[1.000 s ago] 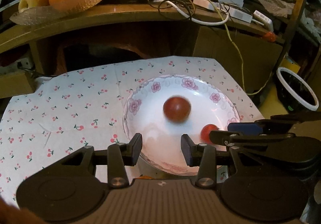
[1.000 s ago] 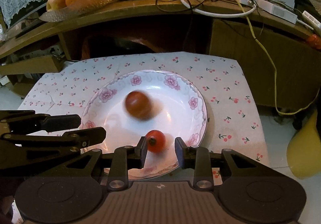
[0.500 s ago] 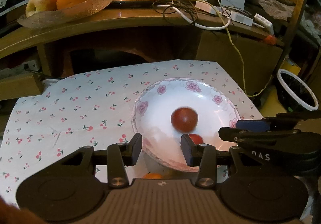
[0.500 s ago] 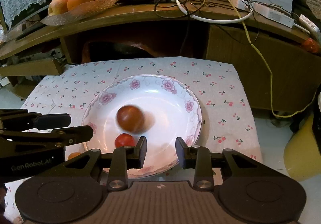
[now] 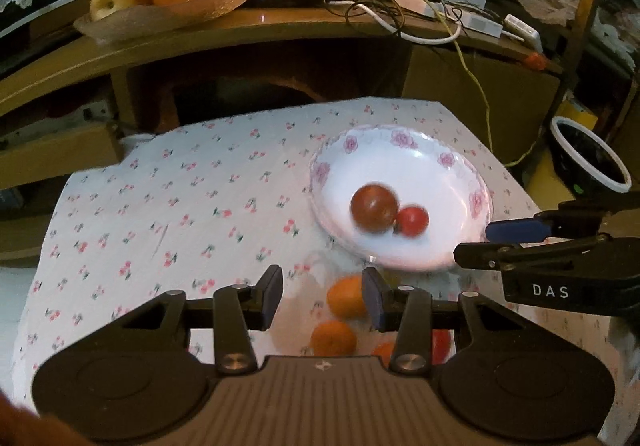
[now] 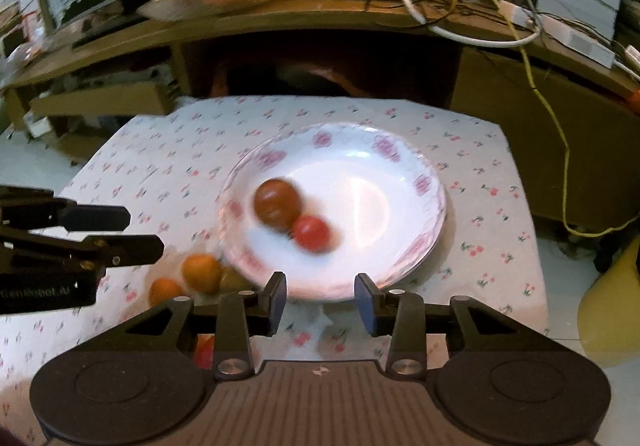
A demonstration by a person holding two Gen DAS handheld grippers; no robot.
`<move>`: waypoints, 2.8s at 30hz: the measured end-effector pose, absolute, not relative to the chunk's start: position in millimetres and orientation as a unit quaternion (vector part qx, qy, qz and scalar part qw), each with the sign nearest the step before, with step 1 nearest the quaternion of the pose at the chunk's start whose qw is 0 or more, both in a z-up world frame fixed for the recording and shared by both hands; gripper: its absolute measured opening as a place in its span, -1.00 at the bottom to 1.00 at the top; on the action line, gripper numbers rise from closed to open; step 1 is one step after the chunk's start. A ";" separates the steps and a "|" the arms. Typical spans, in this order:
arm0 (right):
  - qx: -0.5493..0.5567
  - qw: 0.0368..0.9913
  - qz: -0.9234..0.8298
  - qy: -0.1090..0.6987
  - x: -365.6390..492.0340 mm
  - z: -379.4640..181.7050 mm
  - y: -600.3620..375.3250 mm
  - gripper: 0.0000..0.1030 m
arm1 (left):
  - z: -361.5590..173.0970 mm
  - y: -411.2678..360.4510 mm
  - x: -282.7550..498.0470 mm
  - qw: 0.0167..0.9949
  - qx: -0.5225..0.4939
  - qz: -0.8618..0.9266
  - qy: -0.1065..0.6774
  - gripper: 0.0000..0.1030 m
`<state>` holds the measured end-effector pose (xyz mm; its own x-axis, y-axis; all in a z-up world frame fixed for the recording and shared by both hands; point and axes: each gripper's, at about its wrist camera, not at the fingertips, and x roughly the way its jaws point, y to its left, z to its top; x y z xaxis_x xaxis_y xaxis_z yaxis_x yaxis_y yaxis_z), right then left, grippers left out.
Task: Organize fruits
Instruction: 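Withdraw both tools from the plate toward the remaining fruits, then grasp a red tomato with the right tool while the left tool grasps a brown kiwi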
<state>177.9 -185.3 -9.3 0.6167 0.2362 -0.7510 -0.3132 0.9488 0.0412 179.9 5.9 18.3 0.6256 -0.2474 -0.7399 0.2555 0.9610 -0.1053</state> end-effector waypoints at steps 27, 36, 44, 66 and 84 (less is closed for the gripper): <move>-0.137 0.841 0.274 0.446 146.2 -36.0 -148.2 -0.20 | -13.0 17.3 136.4 0.861 0.061 -0.216 0.456 -0.05; -0.148 0.840 0.282 0.439 153.7 -42.4 -147.3 -0.19 | -21.0 7.6 140.4 0.855 0.069 -0.234 0.457 -0.05; -0.146 0.840 0.287 0.437 154.5 -39.8 -151.3 -0.39 | -26.5 -0.5 146.4 0.857 0.091 -0.234 0.449 -0.05; -0.155 0.827 0.295 0.452 145.6 -35.9 -160.8 -0.34 | -30.6 0.1 145.8 0.856 0.100 -0.230 0.453 -0.24; -0.142 0.832 0.289 0.451 154.6 -40.1 -157.8 -0.27 | -31.1 -0.2 148.2 0.856 0.102 -0.233 0.450 -0.22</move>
<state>154.6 -157.8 -40.1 0.4264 0.3529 -0.8328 -0.6096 0.7924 0.0237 148.2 -0.2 -31.1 0.4861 -0.3068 -0.8183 0.4907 0.8706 -0.0349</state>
